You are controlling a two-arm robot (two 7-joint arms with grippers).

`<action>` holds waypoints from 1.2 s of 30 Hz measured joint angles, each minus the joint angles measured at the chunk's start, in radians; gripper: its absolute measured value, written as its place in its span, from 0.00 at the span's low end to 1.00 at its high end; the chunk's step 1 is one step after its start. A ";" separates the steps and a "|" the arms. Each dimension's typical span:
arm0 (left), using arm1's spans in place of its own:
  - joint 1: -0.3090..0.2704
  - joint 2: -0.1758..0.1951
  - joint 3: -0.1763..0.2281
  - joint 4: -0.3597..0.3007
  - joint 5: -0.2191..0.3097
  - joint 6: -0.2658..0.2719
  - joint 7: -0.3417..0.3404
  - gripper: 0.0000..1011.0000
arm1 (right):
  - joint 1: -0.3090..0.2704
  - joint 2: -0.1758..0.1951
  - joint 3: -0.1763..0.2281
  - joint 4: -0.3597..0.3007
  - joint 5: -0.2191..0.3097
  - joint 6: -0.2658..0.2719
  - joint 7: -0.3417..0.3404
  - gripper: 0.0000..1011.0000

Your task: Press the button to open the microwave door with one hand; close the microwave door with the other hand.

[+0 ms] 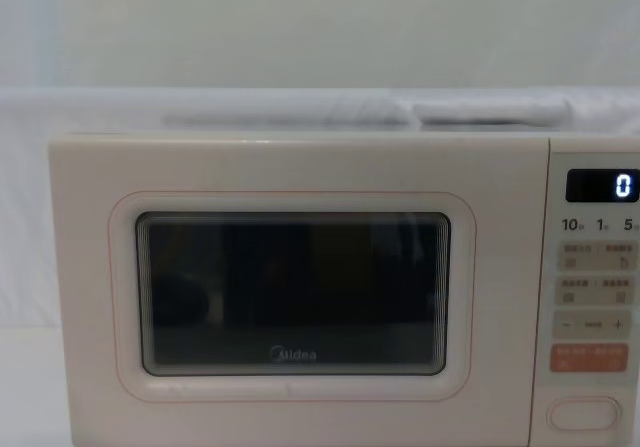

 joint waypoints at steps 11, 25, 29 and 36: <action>0.015 -0.027 -0.011 0.000 0.025 -0.003 -0.018 0.57 | 0.000 0.000 0.000 0.000 0.000 0.000 0.000 0.99; 0.032 -0.050 -0.035 0.010 0.067 -0.011 -0.041 0.99 | 0.000 0.000 0.000 0.000 0.000 0.000 0.000 0.99; 0.032 -0.051 -0.036 0.011 0.069 -0.012 -0.042 0.99 | 0.000 0.000 0.000 0.000 0.000 0.000 0.000 0.99; 0.032 -0.050 -0.035 0.010 0.067 -0.012 -0.041 0.99 | 0.000 0.000 0.000 0.000 0.000 0.000 0.000 0.99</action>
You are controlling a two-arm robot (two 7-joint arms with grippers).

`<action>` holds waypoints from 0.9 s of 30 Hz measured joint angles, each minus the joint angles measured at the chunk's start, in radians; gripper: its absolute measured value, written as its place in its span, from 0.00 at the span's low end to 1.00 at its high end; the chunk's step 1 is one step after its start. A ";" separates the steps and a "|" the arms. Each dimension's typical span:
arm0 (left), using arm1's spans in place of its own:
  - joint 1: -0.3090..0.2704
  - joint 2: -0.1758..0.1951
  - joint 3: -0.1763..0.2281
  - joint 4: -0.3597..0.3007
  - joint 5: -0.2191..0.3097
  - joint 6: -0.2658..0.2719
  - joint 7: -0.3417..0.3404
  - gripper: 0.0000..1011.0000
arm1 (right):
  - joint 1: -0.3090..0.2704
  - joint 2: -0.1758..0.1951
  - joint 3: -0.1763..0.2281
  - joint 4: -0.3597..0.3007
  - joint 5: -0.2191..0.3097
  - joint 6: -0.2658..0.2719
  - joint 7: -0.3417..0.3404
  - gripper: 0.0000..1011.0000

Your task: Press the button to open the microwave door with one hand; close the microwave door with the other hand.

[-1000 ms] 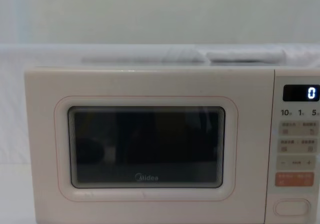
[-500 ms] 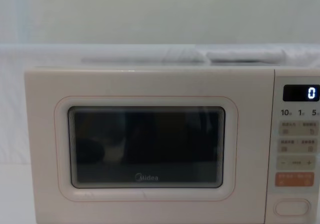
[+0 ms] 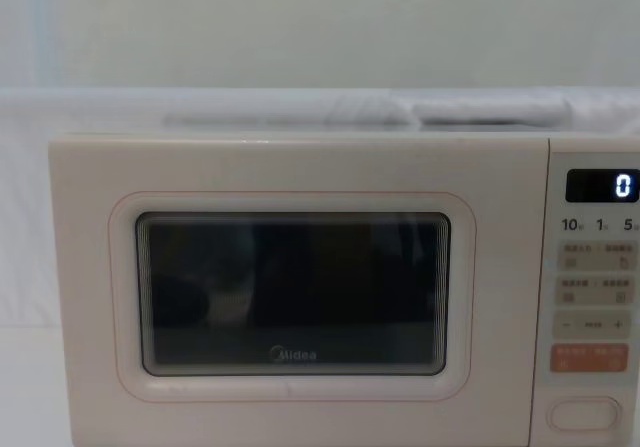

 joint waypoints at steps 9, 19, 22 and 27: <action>-0.001 0.001 0.001 -0.001 -0.003 0.001 0.000 0.99 | 0.000 0.000 0.000 0.000 0.000 0.000 0.000 0.99; -0.001 0.001 0.002 -0.002 -0.004 0.002 0.001 0.99 | 0.000 0.000 0.000 0.000 0.000 0.000 0.000 0.99; -0.001 0.002 0.002 -0.002 -0.004 0.002 0.002 0.99 | 0.000 0.000 0.000 0.000 0.000 0.000 0.000 0.99; -0.001 0.002 0.002 -0.002 -0.005 0.002 0.002 0.99 | 0.000 0.000 0.000 0.000 0.000 0.000 0.000 0.99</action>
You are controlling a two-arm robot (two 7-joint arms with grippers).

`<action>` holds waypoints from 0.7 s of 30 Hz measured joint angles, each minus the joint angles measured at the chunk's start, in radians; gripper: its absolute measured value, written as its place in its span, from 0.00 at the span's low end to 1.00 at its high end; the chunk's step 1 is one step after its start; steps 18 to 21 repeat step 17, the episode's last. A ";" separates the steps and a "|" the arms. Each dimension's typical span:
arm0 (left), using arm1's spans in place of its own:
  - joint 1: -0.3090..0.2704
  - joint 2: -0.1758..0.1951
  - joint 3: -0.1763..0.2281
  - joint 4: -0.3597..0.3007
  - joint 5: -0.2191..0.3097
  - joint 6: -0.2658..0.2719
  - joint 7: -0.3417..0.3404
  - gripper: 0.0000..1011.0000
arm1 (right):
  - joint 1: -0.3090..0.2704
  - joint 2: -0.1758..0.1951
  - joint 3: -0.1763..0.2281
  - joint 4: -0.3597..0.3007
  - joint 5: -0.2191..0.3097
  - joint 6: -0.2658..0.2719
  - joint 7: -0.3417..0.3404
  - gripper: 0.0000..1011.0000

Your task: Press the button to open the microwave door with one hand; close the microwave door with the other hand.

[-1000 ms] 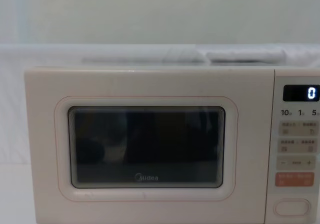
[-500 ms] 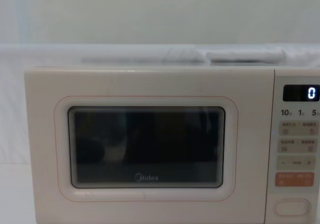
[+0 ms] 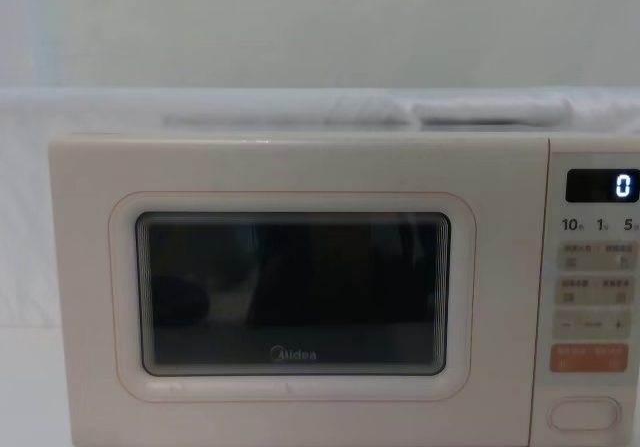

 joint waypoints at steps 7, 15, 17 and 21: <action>0.000 0.000 0.000 0.000 0.000 0.000 0.000 0.99 | 0.000 0.000 0.000 0.000 0.000 0.000 0.000 0.99; 0.000 0.000 0.000 0.000 0.000 0.000 0.000 0.99 | 0.000 0.000 0.000 0.000 0.000 0.000 0.000 0.99; 0.000 0.000 0.000 0.000 0.000 0.000 0.000 0.99 | 0.000 0.000 0.000 0.000 0.000 0.000 0.000 0.99; 0.000 0.000 0.000 0.000 0.000 0.000 0.000 0.99 | 0.000 0.000 0.000 0.000 0.000 0.000 0.000 0.99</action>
